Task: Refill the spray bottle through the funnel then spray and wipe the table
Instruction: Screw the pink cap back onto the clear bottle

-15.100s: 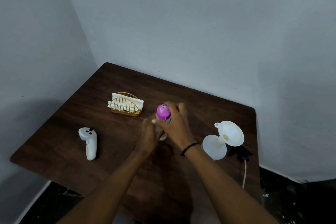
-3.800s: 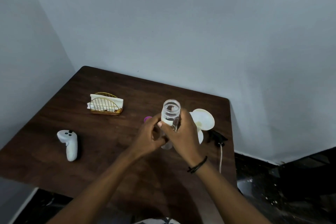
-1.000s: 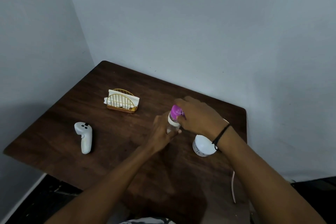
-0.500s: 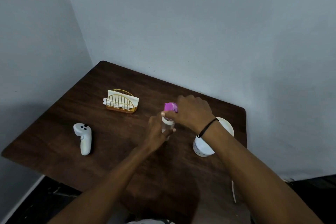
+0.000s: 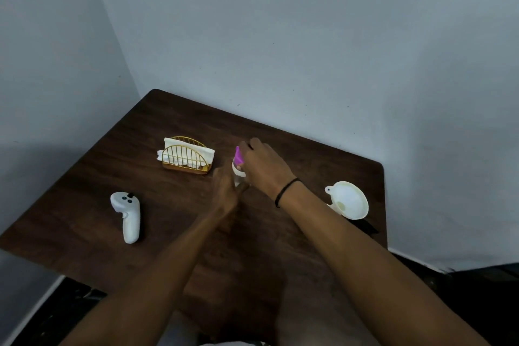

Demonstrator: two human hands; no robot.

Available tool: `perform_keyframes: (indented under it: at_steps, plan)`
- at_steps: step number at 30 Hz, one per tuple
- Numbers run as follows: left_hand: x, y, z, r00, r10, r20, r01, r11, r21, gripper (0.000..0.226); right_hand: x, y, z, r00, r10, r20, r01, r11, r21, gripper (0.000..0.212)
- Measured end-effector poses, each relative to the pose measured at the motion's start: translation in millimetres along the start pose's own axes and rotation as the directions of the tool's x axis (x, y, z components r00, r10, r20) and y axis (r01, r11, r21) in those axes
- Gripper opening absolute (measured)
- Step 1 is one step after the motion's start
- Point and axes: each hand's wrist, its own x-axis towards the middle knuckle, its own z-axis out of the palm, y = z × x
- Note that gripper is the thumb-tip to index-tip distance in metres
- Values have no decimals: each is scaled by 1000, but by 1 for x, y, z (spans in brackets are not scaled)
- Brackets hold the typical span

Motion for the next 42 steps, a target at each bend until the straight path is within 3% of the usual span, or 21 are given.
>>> perform_keyframes:
  at_steps: [2, 7, 10, 14, 20, 26, 29, 31, 33, 35, 37, 39, 42]
  plan:
    - [2, 2, 1, 998, -64, -13, 64, 998, 1, 59, 5, 2, 7, 999, -4, 33, 3, 1000, 16, 75]
    - [9, -7, 6, 990, -138, -8, 138, 990, 29, 68, 8, 2, 18, 999, -4, 49, 0, 998, 66, 89]
    - [16, -17, 9, 988, -151, 19, 148, 983, 107, 72, 7, 4, 19, 998, -44, 41, 39, 994, 105, 87]
    - [7, -10, 7, 992, -116, -49, 116, 993, -4, 71, 4, 5, 17, 999, -33, 22, 30, 993, 111, 82]
    - [3, -10, 11, 995, -95, -20, 95, 995, -24, 66, -3, 7, 16, 1000, 13, 16, -16, 986, 164, 89]
    - [-7, -14, 3, 996, -86, 31, 90, 983, -159, 76, -33, 19, -5, 978, 73, -193, -31, 976, 214, 57]
    - [-21, -27, 3, 982, -179, -59, 172, 979, -113, 88, -61, 35, -19, 910, 156, -384, -62, 967, 247, 42]
    - [-38, -33, 7, 968, -212, -134, 192, 971, -146, 65, -83, 54, -25, 836, 232, -497, -84, 950, 302, 37]
    - [-56, -27, 13, 976, -128, -175, 89, 973, -215, 33, -109, 77, -31, 771, 336, -541, -152, 922, 356, 32]
    - [-63, -13, 21, 994, -6, -112, -22, 969, -246, 20, -134, 99, -33, 705, 428, -566, -256, 897, 360, 27]
    - [-62, 8, 36, 994, 109, -25, -112, 960, -257, 26, -158, 121, -28, 643, 550, -532, -367, 832, 416, 24]
    - [-58, 36, 49, 983, 178, 49, -157, 946, -285, 26, -176, 137, -18, 595, 689, -413, -456, 713, 533, 27]
    - [-52, 72, 67, 980, 169, 108, -117, 919, -378, 15, -191, 145, 2, 594, 770, -231, -502, 580, 641, 31]
